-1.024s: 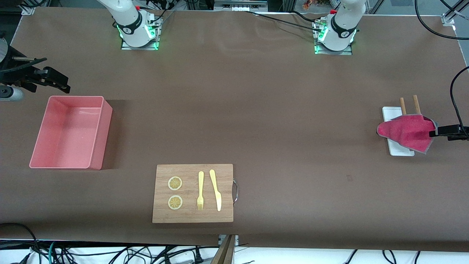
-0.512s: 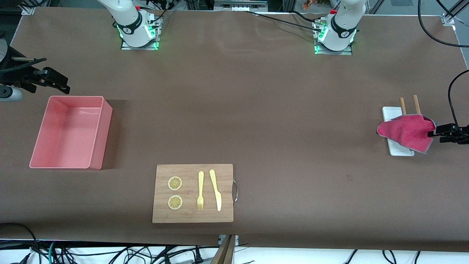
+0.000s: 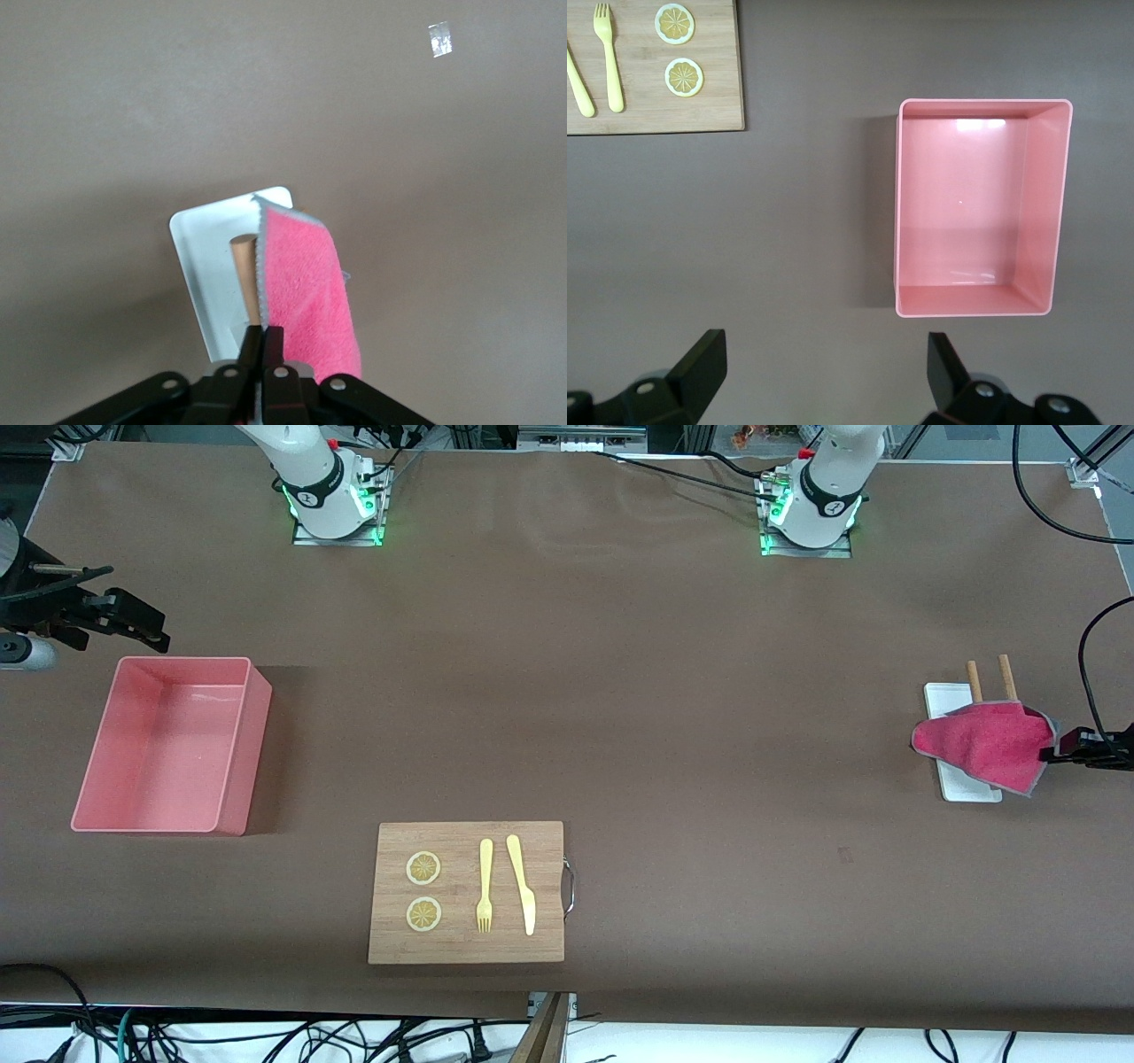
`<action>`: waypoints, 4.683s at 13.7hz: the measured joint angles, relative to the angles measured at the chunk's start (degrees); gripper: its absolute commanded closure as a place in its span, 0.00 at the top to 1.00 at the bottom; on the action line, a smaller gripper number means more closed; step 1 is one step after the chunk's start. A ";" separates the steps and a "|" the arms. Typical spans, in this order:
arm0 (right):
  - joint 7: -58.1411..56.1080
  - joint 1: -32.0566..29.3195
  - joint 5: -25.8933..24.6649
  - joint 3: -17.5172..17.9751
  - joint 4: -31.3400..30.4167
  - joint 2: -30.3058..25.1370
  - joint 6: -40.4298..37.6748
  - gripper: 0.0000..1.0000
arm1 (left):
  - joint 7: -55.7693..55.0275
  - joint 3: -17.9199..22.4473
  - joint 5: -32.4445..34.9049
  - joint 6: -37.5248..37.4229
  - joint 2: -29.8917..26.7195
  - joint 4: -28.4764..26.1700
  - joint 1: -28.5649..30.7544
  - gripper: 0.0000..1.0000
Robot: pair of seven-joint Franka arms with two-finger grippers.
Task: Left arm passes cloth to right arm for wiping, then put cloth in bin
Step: 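Close the left gripper on the pink-and-grey cloth at the white holder, then lift the cloth with the left gripper while the right gripper approaches, then grasp the hanging cloth with the right gripper beside the left gripper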
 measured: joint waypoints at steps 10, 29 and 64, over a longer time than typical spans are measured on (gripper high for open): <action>0.01 1.29 0.01 0.24 -0.03 2.76 1.05 1.00 | -2.89 -1.40 0.00 -9.24 -3.00 1.71 0.74 0.00; 47.56 4.81 18.48 12.10 -1.73 21.06 31.55 1.00 | -85.94 -24.36 -10.14 -16.59 -11.10 1.65 -19.69 0.00; 74.44 12.86 18.49 24.25 -2.18 32.78 36.15 0.40 | -102.67 -24.04 -18.94 14.39 -6.87 1.23 -42.88 0.00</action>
